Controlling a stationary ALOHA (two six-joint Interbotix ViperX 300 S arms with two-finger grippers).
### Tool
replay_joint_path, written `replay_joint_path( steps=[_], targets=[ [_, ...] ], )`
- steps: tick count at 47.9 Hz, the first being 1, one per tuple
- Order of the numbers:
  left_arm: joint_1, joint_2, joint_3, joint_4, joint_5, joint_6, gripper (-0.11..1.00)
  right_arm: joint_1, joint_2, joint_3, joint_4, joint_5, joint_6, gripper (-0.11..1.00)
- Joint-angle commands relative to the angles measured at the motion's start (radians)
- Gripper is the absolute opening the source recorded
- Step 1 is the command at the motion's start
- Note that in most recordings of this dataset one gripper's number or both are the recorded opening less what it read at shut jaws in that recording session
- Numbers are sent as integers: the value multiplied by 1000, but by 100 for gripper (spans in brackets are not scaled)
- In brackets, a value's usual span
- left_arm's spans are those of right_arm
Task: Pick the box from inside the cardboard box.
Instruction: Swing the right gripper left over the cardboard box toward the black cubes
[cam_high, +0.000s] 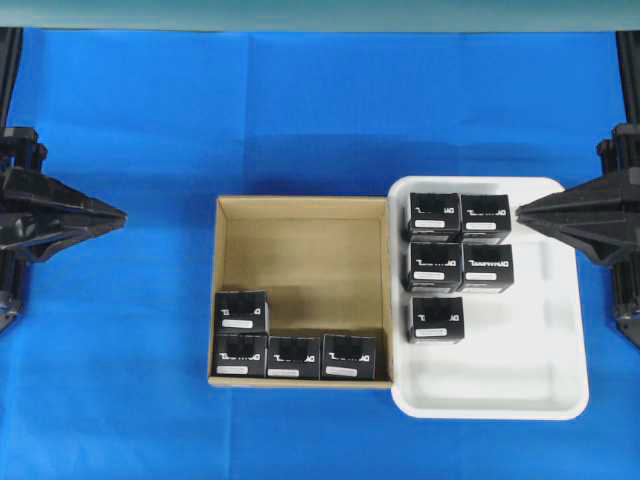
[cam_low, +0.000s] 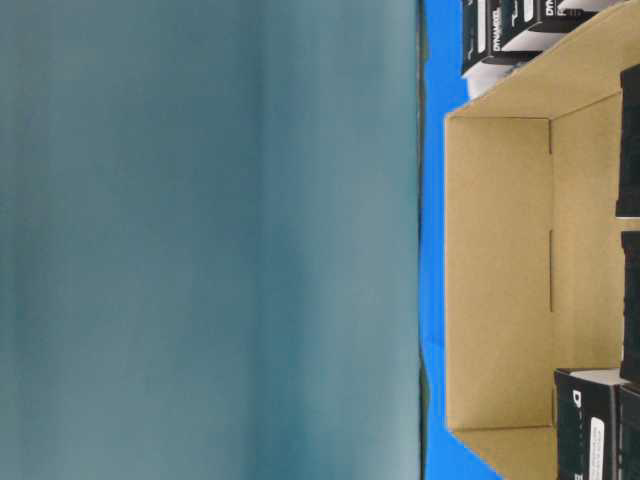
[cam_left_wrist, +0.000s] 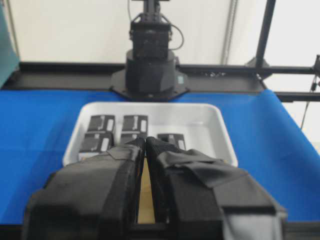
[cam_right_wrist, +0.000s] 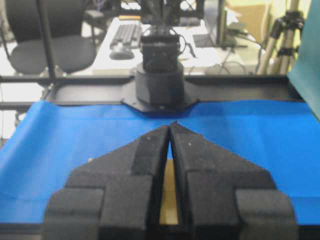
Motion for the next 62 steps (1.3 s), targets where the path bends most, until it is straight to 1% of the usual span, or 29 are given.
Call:
replay_joint_path(
  steps=[1, 3, 5, 7, 10, 11, 17, 24, 28, 39, 47, 51, 55, 62],
  targets=[
    [-2, 9, -32, 17, 14, -3, 14, -3, 18, -18, 9, 0, 9, 14],
    [-2, 8, -43, 15, 29, 0, 13, -2, 34, -34, 32, 31, 17, 13],
    [-2, 6, -54, 15, 58, -2, 6, -3, 52, -52, 49, 75, 28, 10],
    [-2, 6, -61, 15, 84, -2, 1, -2, 72, -74, 60, 129, 41, 6],
    [-2, 2, -72, 15, 127, -2, -4, -2, 106, -112, 66, 212, 69, 4],
    [-3, 2, -75, 15, 141, -3, -5, -2, 126, -135, 66, 252, 84, 4],
    [-3, -3, -91, 15, 216, -2, -6, 0, 218, -239, 66, 405, 141, 4],
    [-3, -15, -98, 15, 279, -3, -6, 9, 356, -364, 66, 574, 170, 4],
    [-3, -28, -100, 15, 310, -3, -6, 17, 459, -445, 66, 661, 169, 4],
    [-3, -49, -104, 15, 377, -3, -6, 34, 710, -673, 66, 827, 163, 4],
    [-3, -55, -104, 15, 420, -5, -6, 32, 877, -856, 63, 1008, 156, 4],
    [-3, -57, -104, 17, 431, -5, -6, 31, 948, -931, 61, 1095, 152, 4],
    [-3, -61, -106, 15, 436, -5, -6, 29, 1015, -1009, 58, 1170, 129, 4],
    [-3, -66, -106, 15, 451, -5, -6, 25, 1101, -1114, 57, 1241, 67, 4]
  ],
)
